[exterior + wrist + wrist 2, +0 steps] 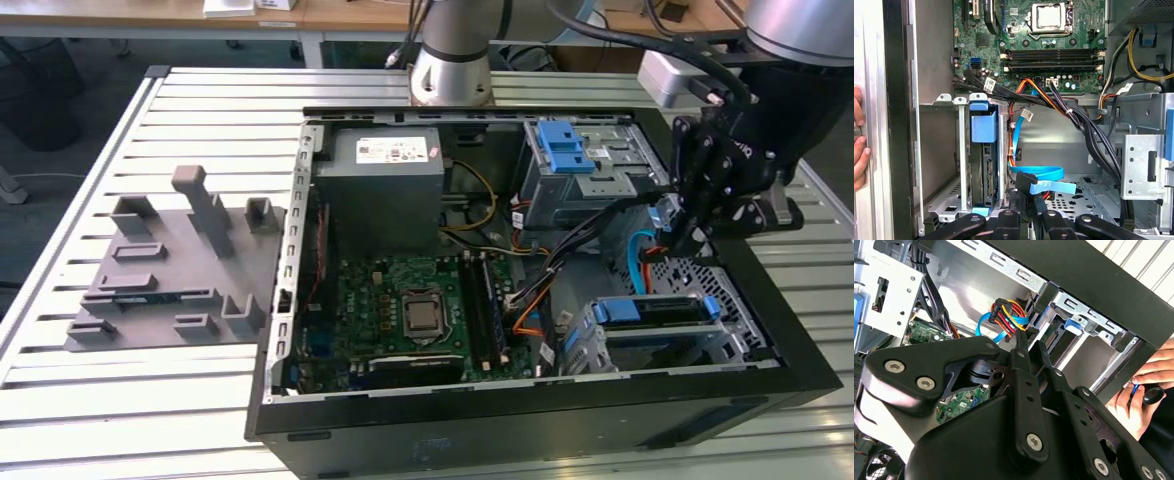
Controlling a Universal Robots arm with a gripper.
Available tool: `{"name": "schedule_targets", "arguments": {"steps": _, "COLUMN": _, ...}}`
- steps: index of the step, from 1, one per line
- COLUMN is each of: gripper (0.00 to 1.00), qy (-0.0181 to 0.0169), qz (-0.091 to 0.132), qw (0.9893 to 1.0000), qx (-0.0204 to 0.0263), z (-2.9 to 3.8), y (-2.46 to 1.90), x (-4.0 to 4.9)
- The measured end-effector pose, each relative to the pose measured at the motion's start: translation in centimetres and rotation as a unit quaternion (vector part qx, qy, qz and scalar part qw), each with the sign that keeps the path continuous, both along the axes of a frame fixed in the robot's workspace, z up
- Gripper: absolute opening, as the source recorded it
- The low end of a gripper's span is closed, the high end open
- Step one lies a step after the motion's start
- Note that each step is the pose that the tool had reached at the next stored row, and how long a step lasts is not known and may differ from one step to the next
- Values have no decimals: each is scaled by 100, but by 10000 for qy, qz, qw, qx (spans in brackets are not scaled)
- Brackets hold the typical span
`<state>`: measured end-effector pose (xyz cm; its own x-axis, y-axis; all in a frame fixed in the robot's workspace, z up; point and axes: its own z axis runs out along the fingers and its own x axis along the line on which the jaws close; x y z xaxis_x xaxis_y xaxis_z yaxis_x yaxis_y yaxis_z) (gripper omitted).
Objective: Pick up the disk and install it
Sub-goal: 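Insert the first disk wire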
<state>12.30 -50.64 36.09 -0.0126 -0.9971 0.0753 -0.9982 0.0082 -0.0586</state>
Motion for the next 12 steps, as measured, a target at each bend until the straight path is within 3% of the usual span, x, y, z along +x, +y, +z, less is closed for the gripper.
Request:
{"name": "schedule_targets", "arguments": {"steps": 2, "gripper": 23, "qy": 0, "qz": 0, "qw": 10000, "qx": 0, "z": -1, "y": 0, "x": 0}}
{"name": "schedule_targets", "arguments": {"steps": 4, "gripper": 11, "qy": 0, "qz": 0, "qw": 10000, "qx": 0, "z": -1, "y": 0, "x": 0}}
{"name": "schedule_targets", "arguments": {"steps": 12, "gripper": 11, "qy": 0, "qz": 0, "qw": 10000, "qx": -7, "z": -2, "y": 0, "x": 0}}
